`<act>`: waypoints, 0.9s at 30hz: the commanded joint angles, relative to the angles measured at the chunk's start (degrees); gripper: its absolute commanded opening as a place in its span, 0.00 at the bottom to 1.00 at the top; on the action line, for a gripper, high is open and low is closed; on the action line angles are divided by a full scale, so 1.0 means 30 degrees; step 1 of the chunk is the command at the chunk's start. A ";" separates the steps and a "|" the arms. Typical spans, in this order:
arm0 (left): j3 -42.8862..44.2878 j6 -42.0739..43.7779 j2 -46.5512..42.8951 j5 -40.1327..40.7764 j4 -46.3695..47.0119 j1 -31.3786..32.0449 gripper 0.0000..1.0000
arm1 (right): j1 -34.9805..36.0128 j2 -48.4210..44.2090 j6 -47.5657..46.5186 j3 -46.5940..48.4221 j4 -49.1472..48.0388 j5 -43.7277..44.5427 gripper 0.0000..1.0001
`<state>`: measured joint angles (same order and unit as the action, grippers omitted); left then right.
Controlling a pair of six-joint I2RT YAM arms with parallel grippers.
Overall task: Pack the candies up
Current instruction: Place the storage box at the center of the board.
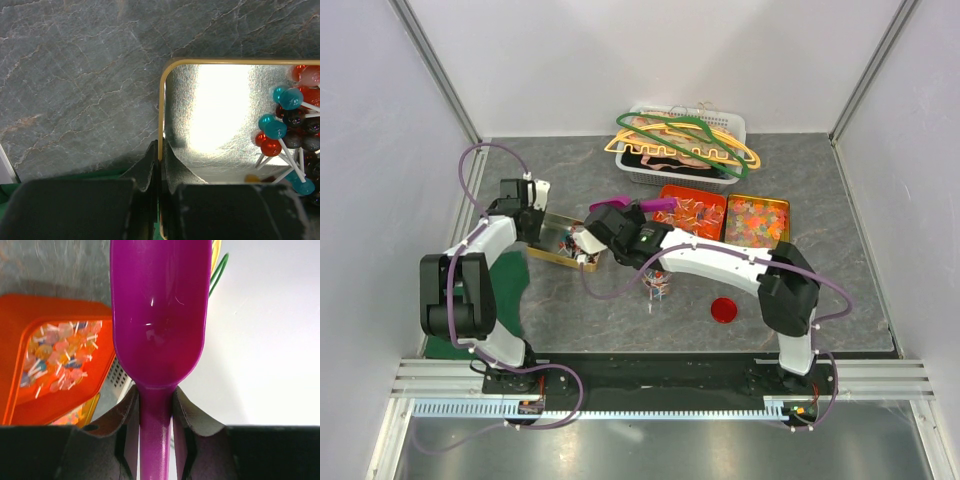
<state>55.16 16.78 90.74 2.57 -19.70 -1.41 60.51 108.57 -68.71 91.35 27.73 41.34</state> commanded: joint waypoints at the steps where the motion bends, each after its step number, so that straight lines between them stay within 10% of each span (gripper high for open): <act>1: 0.0833 -0.0084 -0.0365 -0.0768 0.0328 0.0177 0.02 | 0.0250 0.0691 -0.0597 0.1333 -0.2504 0.0840 0.00; 14: 0.1536 -0.0259 0.2302 -0.1588 -0.0140 0.0148 0.14 | 0.0162 -0.0829 0.5116 0.0224 -0.2035 -0.1330 0.00; 27: 0.2648 -0.0085 -0.0560 -0.3459 -0.1075 -0.0643 0.75 | -0.1712 -0.3142 0.8750 -0.0273 -0.0570 -0.3525 0.00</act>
<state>58.78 15.94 96.47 -2.74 -21.43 -2.46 57.32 103.26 -48.18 91.39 25.30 33.71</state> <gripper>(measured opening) 0.706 0.335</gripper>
